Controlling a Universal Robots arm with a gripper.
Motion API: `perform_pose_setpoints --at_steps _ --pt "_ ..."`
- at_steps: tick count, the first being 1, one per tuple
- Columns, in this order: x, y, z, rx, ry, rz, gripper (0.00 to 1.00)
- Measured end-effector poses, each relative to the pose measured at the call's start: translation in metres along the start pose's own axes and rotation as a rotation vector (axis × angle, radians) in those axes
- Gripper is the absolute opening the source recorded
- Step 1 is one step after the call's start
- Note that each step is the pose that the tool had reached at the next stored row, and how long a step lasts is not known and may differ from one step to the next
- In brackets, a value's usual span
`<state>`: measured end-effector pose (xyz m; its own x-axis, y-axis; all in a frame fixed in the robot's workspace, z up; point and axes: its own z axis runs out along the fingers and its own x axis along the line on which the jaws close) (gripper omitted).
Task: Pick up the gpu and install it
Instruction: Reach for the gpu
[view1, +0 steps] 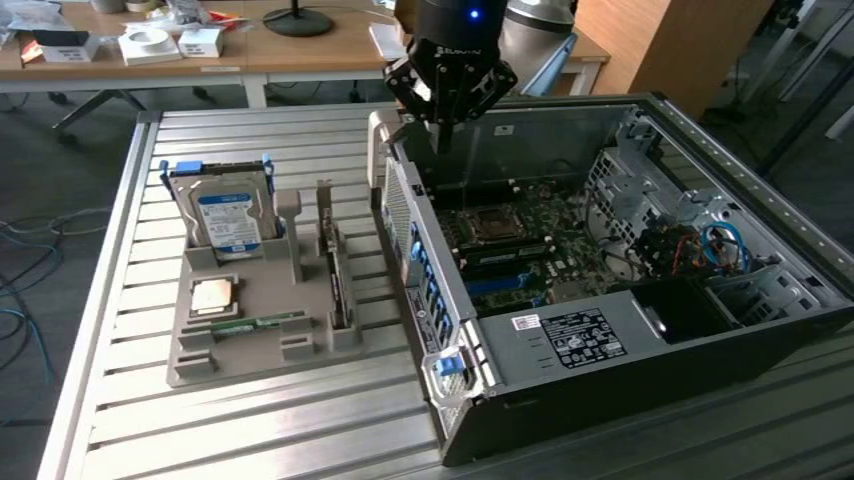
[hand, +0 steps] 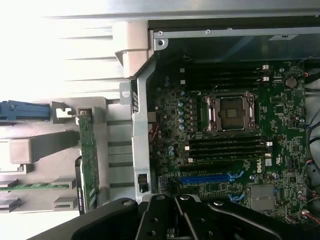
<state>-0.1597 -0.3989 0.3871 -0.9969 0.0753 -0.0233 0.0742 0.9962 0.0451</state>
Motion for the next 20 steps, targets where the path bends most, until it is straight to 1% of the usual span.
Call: perform_pose_setpoints --at_steps 20 --pt "0.029 -0.0021 0.0015 0.0 0.0 0.0 0.11"
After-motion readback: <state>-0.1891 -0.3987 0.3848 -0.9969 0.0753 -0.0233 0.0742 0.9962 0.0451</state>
